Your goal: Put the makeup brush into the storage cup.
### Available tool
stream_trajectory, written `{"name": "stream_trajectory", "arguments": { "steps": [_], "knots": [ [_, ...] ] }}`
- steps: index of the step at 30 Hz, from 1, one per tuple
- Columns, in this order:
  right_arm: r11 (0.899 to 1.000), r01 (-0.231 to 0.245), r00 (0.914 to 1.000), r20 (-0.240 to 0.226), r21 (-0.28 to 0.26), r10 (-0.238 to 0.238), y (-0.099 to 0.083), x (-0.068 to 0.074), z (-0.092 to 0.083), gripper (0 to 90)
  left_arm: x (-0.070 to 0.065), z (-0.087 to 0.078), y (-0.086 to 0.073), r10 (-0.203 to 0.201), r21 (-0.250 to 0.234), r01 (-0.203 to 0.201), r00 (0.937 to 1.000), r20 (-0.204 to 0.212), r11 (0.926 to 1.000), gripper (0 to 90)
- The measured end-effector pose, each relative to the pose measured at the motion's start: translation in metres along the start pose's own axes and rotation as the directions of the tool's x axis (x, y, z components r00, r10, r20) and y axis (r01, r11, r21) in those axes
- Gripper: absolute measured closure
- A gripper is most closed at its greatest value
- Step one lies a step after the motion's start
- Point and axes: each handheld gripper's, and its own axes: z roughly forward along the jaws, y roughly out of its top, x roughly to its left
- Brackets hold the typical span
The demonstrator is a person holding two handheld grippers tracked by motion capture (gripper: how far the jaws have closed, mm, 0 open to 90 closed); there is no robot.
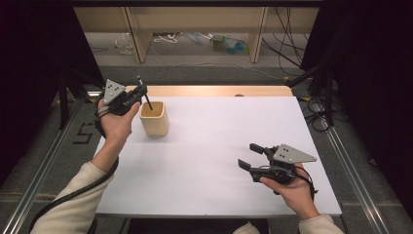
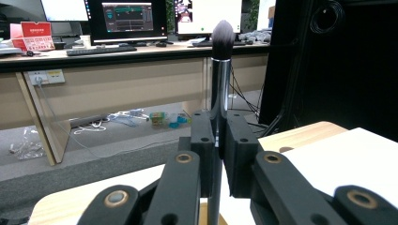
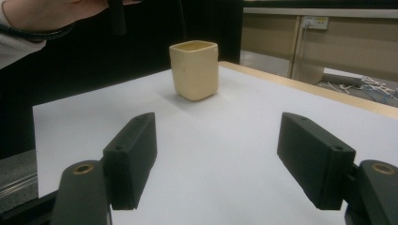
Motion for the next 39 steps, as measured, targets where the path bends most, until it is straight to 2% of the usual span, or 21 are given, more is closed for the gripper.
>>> {"name": "stream_trajectory", "arguments": {
  "steps": [1, 3, 13, 15, 27, 29, 33, 35, 39],
  "knots": [
    [1.0, -0.001, 1.0, -0.002, -0.014, 0.001, 0.0, 0.0, 0.001, 30.0, 0.0, 0.001, 0.0, -0.001, 0.0, 0.001, 1.0, 0.001, 1.0, 83.5],
    [1.0, -0.001, 1.0, -0.001, -0.001, 0.001, 0.0, 0.0, 0.0, 29.9, 0.001, 0.001, -0.001, -0.004, 0.0, 0.004, 1.0, 0.0, 1.0, 83.5],
    [1.0, -0.003, 1.0, -0.003, -0.013, 0.003, 0.0, 0.0, 0.001, 29.9, 0.002, 0.004, -0.001, -0.006, 0.0, 0.006, 1.0, -0.002, 1.0, 83.5],
    [1.0, -0.004, 1.0, -0.001, 0.0, 0.004, 0.0, 0.0, 0.0, 29.9, 0.003, 0.005, 0.0, -0.006, -0.001, 0.006, 1.0, -0.005, 1.0, 83.5],
    [1.0, -0.006, 1.0, 0.004, -0.016, 0.006, 0.0, 0.0, 0.001, 29.9, 0.005, 0.009, -0.003, -0.006, 0.008, 0.006, 0.9999, -0.013, 0.9999, 83.4],
    [0.999, -0.032, 0.9995, -0.003, 0.001, 0.032, -0.001, 0.002, 0.0, 29.9, 0.006, 0.01, -0.004, -0.01, 0.006, 0.01, 0.9998, -0.015, 0.9999, 83.4],
    [1.0, -0.007, 1.0, 0.004, -0.016, 0.007, 0.0, 0.0, 0.001, 29.9, 0.008, 0.011, -0.006, -0.008, 0.011, 0.009, 0.9998, -0.018, 0.9999, 83.5],
    [1.0, -0.031, 0.9995, -0.002, 0.0, 0.031, -0.001, 0.002, 0.0, 29.9, 0.008, 0.011, -0.006, -0.009, 0.011, 0.009, 0.9998, -0.019, 0.9999, 83.5],
    [1.0, -0.032, 0.9995, -0.003, 0.0, 0.032, -0.001, 0.001, 0.0, 29.9, 0.008, 0.013, -0.006, -0.009, 0.012, 0.01, 0.9998, -0.019, 0.9999, 83.5]
  ]
}}
